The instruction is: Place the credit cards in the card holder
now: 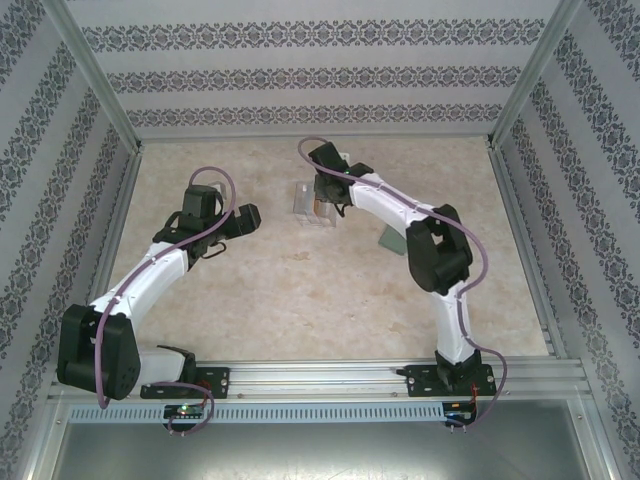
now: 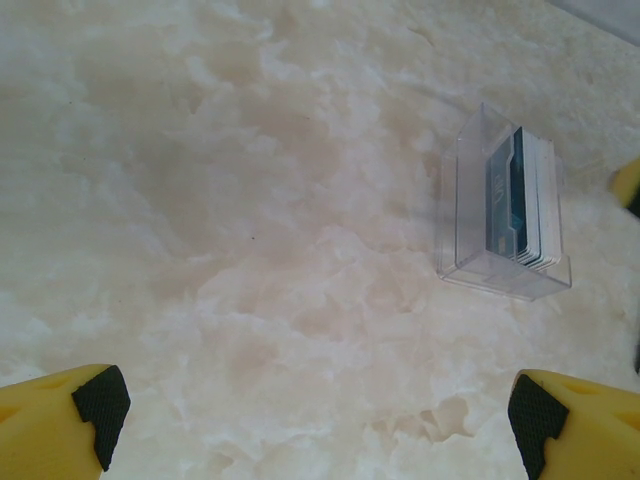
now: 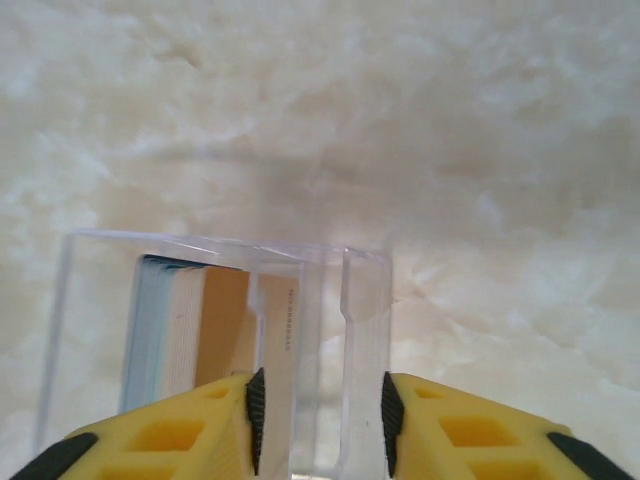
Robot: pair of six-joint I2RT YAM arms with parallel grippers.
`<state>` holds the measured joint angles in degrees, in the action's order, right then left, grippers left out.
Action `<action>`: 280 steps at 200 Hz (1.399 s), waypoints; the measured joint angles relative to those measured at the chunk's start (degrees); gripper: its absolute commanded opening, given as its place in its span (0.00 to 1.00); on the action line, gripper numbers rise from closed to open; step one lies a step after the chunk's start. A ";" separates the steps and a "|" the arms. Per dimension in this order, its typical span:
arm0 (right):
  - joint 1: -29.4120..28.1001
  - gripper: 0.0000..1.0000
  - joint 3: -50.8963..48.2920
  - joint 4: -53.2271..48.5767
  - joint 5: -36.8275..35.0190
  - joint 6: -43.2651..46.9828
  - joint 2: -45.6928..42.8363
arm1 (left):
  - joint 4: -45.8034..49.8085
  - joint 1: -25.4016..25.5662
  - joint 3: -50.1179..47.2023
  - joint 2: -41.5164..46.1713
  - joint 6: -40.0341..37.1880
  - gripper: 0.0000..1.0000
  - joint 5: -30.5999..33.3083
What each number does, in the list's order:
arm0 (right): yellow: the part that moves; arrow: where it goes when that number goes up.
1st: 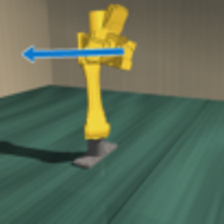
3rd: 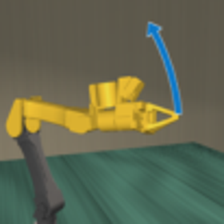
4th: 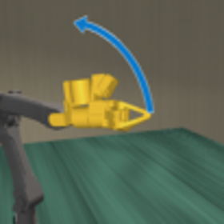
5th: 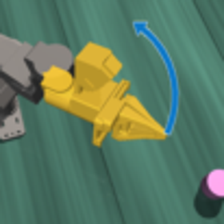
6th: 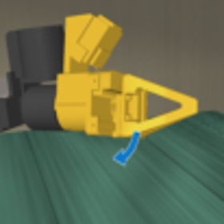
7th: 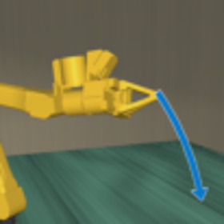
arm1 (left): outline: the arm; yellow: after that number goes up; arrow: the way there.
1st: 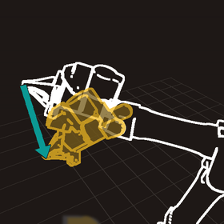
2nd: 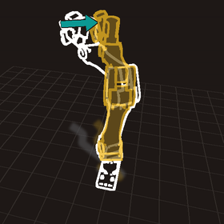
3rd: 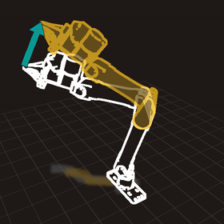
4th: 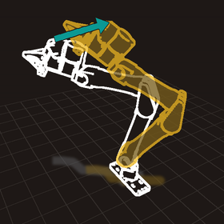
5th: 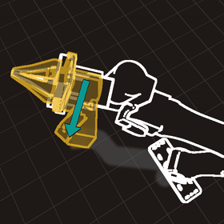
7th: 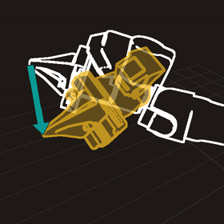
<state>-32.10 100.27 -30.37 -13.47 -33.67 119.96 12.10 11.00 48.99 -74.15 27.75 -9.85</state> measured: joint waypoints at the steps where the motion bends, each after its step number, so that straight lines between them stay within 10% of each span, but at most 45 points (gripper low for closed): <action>1: 0.04 0.43 -0.39 0.15 0.02 -0.02 -0.55 | -0.24 0.02 -0.09 0.00 0.07 0.99 0.00; 34: 2.43 0.57 -12.55 2.89 -0.61 0.46 -14.78 | -4.11 1.84 -3.19 0.74 0.61 1.00 0.07; 65: 10.40 0.98 -24.65 3.96 -1.29 -0.11 -24.52 | -3.98 4.31 -2.32 0.70 -1.55 1.00 1.99; 122: 21.16 0.98 -35.39 1.88 3.56 -1.99 -22.38 | -4.98 6.97 -0.28 -2.49 -2.93 0.99 3.21; 280: 20.20 0.90 -33.09 4.50 8.72 2.19 -12.81 | -1.86 8.13 5.40 -6.21 -3.04 0.99 5.86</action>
<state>-11.90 67.18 -25.87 -4.75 -31.48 107.15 10.24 19.14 54.39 -80.36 24.71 -3.99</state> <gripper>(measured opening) 0.913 0.994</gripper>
